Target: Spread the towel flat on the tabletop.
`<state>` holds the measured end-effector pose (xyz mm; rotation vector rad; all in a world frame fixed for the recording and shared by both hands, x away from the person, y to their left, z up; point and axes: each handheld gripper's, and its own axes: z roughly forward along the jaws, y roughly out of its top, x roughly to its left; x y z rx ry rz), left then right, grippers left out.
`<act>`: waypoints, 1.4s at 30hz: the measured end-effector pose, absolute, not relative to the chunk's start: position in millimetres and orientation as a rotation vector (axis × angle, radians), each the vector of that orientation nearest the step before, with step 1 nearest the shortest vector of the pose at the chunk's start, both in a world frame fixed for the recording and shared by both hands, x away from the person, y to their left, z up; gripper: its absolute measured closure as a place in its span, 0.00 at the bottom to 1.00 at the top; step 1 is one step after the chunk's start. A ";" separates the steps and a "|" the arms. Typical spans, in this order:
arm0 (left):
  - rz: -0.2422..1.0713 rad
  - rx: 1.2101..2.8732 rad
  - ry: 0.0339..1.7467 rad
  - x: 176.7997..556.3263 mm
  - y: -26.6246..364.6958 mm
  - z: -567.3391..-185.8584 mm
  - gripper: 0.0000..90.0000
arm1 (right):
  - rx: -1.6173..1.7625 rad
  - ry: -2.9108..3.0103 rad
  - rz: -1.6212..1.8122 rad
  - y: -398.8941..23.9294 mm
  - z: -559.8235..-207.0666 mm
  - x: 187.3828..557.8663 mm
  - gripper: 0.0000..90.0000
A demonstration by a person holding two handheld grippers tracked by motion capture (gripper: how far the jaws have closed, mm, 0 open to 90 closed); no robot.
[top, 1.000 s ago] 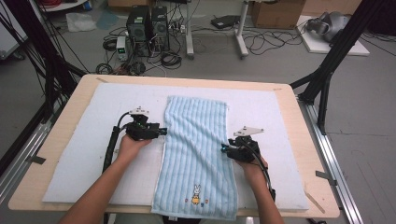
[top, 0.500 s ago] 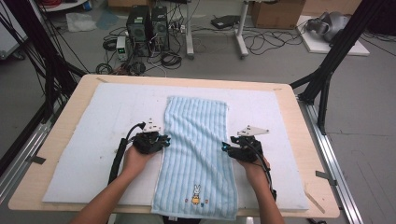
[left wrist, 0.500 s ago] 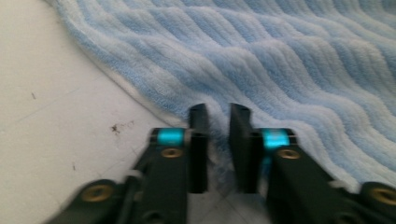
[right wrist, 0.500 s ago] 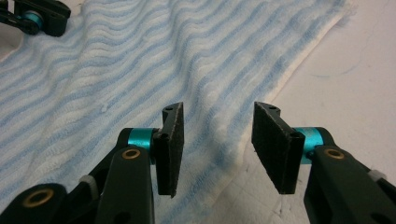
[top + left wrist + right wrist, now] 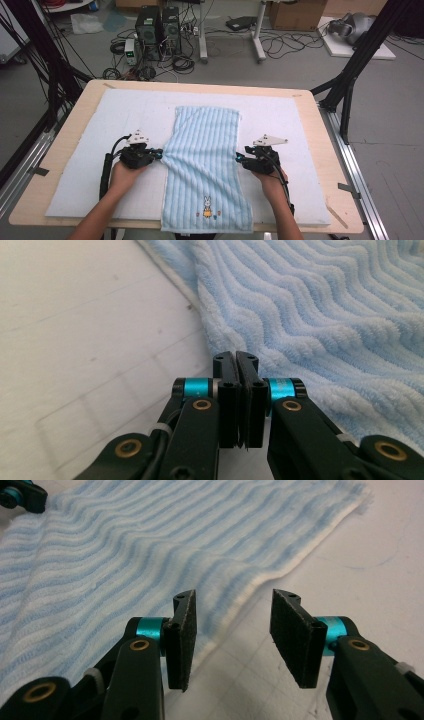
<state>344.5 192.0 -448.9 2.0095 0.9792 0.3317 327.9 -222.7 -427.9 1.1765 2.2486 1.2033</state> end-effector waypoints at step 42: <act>0.314 1.725 1.124 369.6 235.1 -439.8 0.53 | 1.264 2.072 0.810 -181.0 -421.9 470.9 0.72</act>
